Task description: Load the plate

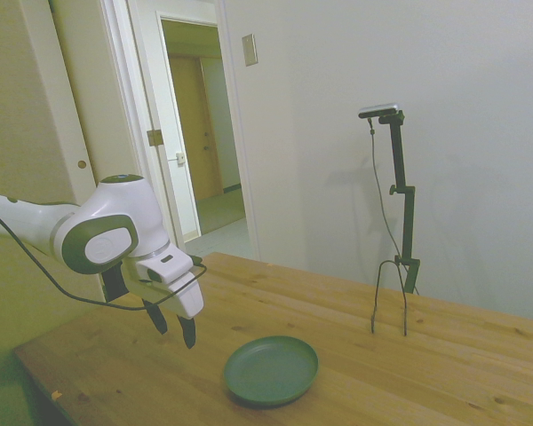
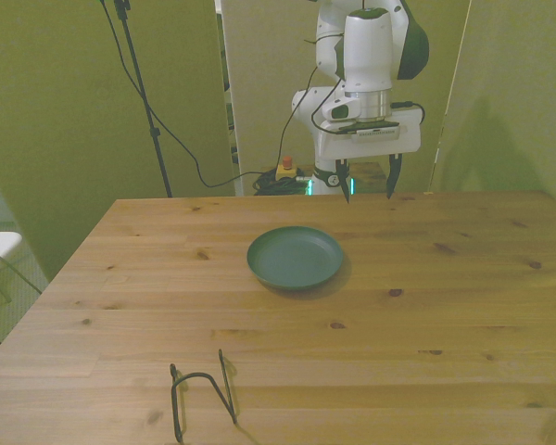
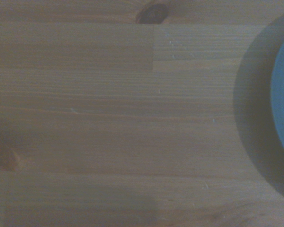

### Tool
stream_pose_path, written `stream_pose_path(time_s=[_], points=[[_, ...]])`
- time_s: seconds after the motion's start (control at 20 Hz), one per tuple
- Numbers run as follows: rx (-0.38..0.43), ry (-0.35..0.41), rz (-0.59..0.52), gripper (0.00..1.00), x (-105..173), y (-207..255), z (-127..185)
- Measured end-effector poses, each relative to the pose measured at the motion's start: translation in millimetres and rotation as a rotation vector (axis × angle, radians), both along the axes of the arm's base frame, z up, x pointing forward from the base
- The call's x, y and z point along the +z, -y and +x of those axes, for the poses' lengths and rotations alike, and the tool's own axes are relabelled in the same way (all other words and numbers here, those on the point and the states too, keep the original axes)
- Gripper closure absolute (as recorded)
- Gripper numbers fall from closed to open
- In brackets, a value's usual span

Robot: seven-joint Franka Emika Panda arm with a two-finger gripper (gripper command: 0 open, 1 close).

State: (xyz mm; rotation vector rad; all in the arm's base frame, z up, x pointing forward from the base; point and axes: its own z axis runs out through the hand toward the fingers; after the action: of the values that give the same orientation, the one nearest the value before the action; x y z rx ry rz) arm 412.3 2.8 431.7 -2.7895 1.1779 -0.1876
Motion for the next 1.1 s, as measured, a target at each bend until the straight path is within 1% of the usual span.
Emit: stream_pose_path(time_s=[0.1, 0.2, 0.3, 0.4, 0.5, 0.65, 0.8, 0.95, 1.1], points=[[-0.017, -0.005, -0.026, 0.00, -2, 0, 1], [-0.071, 0.045, -0.039, 0.00, 3, 7, 9], [-0.132, 0.086, -0.062, 0.00, 9, 20, 25], [-0.174, 0.109, -0.091, 0.00, 9, 31, 47], [-0.210, 0.116, -0.133, 0.00, -2, 40, 69], [-0.254, 0.088, -0.207, 0.00, -27, 49, 93], [-0.268, 0.072, -0.232, 0.00, -38, 46, 102], [-0.256, 0.072, -0.250, 0.00, -38, 29, 102], [-0.238, 0.060, -0.300, 0.00, -41, 12, 98]])
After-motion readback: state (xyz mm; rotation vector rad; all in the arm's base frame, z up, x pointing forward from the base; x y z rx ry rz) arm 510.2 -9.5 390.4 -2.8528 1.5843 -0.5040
